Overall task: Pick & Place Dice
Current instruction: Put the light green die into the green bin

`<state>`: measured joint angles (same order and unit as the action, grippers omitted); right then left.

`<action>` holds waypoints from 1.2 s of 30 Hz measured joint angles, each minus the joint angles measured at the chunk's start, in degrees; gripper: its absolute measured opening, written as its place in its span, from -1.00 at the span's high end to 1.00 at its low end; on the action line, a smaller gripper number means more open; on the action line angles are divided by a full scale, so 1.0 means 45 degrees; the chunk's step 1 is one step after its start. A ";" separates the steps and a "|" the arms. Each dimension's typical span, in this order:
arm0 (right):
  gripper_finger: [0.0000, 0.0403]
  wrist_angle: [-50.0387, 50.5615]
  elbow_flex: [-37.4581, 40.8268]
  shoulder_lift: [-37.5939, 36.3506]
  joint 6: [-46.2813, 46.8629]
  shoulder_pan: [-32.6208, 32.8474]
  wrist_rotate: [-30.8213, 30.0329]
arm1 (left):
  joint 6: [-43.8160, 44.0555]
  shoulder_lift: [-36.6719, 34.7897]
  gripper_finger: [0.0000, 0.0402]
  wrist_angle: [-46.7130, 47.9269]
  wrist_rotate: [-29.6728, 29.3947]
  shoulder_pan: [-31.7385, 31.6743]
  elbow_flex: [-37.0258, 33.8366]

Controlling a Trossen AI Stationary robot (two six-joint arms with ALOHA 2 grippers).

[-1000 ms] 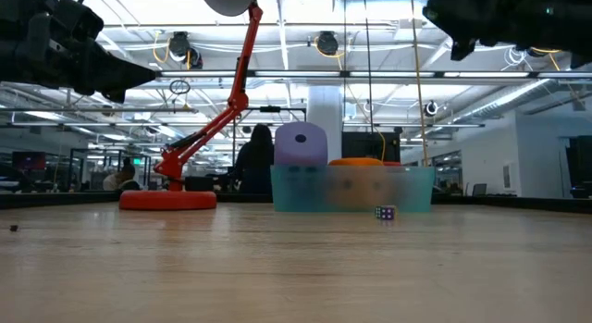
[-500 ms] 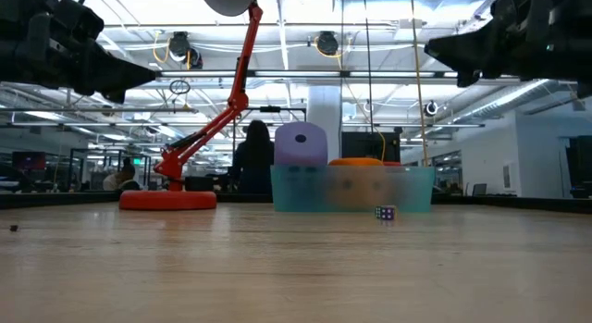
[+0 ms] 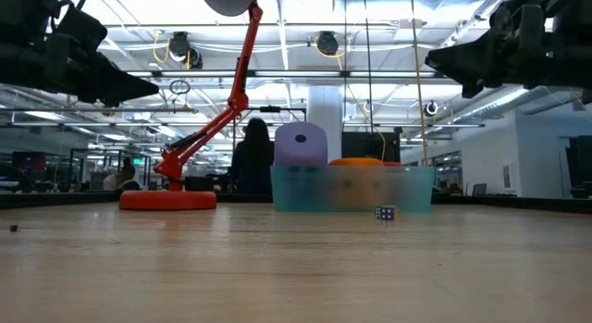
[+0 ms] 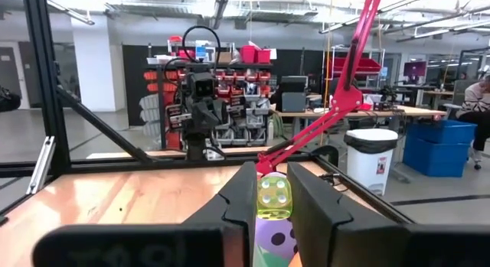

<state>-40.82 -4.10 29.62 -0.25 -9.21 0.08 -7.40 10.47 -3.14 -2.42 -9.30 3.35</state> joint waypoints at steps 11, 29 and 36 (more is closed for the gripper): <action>0.74 0.0010 0.0029 0.0001 0.0344 0.0005 0.0005 | 0.0039 -0.0004 0.84 0.0014 0.0543 -0.0005 -0.0001; 0.77 0.4660 -0.4223 0.5918 0.0625 0.1180 -0.3874 | 0.0357 -0.0002 0.84 -0.0319 0.0437 -0.0010 -0.0002; 0.77 0.6866 -0.6162 0.8206 0.1602 0.0416 -0.4636 | 0.0427 0.0001 0.84 -0.0316 0.0437 -0.0010 -0.0004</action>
<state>-9.92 -31.83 66.55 6.96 -7.34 -20.78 -5.48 10.48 -4.56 -0.45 -9.34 3.33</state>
